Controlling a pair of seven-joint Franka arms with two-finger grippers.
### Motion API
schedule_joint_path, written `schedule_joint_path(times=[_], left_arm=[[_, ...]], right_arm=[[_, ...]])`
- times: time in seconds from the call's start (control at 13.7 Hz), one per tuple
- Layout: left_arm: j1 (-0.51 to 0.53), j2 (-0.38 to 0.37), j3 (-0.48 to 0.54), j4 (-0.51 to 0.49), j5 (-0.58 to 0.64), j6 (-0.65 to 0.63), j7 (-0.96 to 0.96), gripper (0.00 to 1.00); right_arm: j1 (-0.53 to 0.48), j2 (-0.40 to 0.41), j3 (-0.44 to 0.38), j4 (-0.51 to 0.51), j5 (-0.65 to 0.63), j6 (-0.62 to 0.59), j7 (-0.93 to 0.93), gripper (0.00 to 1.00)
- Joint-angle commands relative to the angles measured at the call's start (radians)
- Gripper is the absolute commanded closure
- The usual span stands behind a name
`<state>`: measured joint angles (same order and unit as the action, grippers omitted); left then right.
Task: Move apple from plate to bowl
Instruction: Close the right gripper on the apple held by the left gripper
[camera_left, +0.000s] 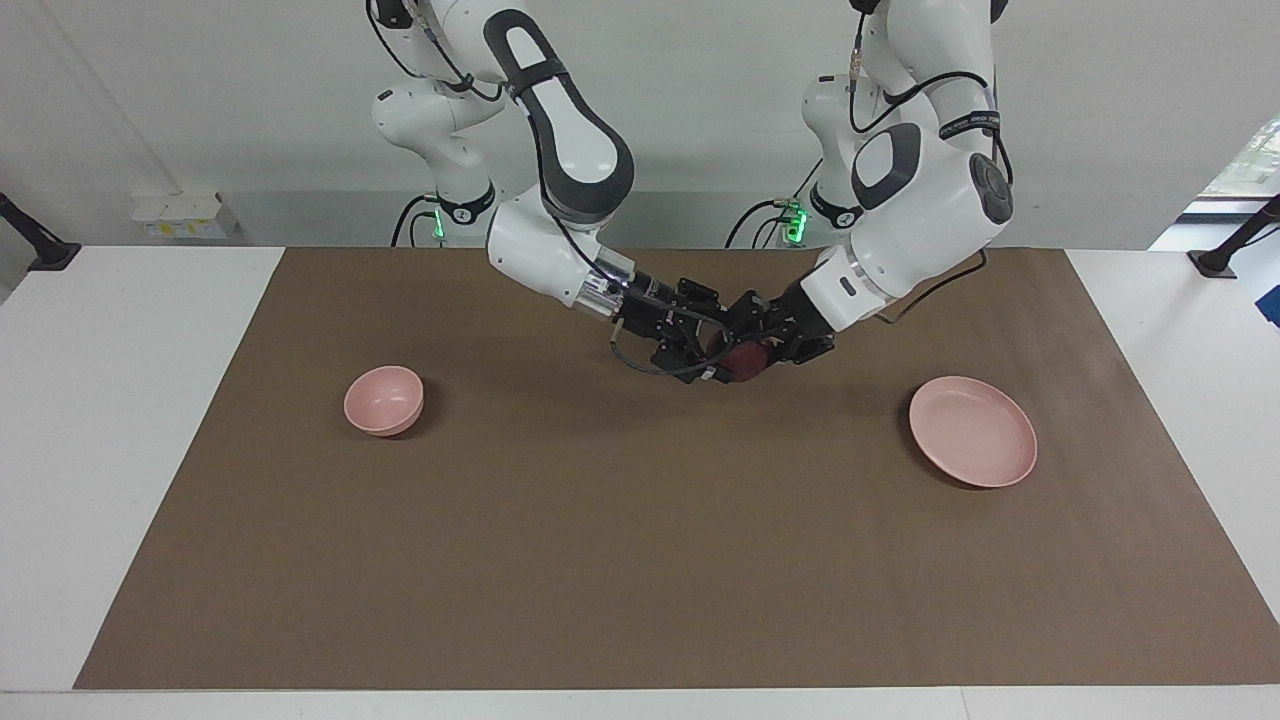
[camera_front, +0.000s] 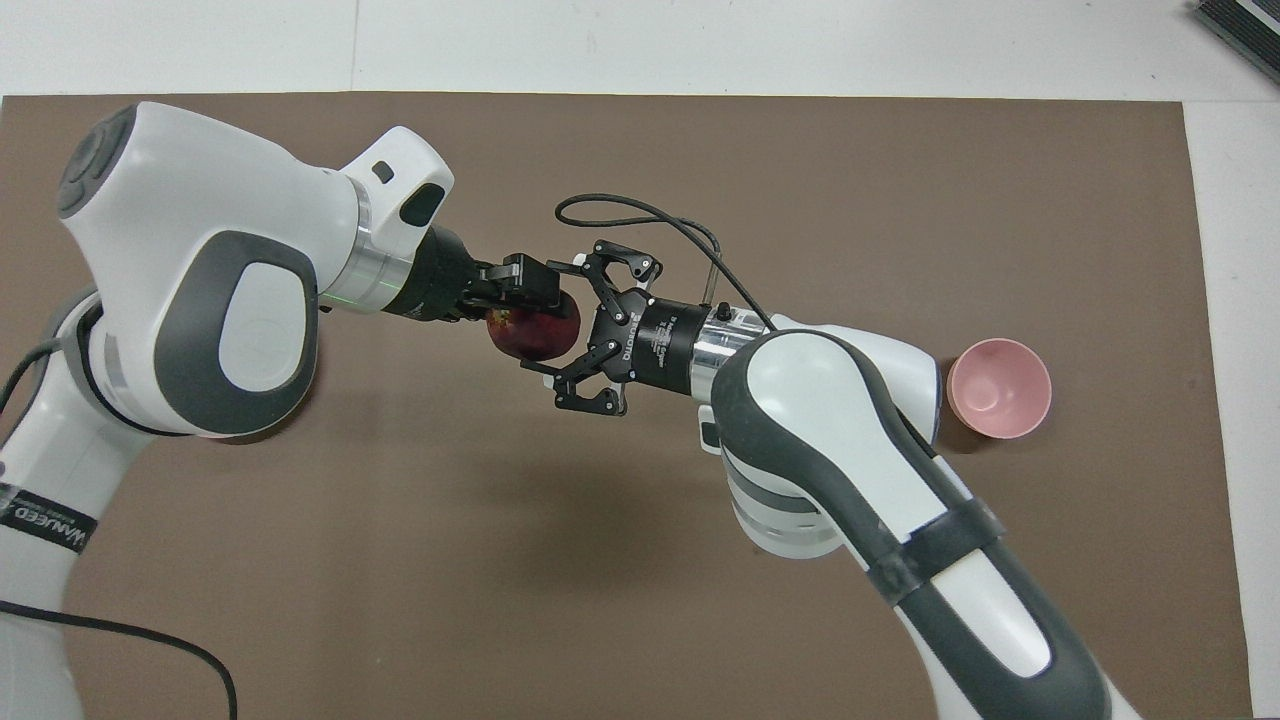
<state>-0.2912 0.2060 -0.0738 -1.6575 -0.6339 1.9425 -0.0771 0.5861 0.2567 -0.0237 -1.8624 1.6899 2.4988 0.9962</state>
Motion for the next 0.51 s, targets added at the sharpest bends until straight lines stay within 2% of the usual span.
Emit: schedule_joint_path(times=[0.0,0.44], left_arm=[[0.035,-0.022,-0.009,0.022,-0.064,-0.059,0.020,1.00],[0.037,-0.030,-0.014,0.021,-0.078,-0.070,0.037,1.00]], right_arm=[[0.001,-0.007,0.002,-0.004,0.016,0.026,-0.002,0.00],[0.001,-0.019,0.002,-0.015,-0.001,0.026,-0.004,0.00]])
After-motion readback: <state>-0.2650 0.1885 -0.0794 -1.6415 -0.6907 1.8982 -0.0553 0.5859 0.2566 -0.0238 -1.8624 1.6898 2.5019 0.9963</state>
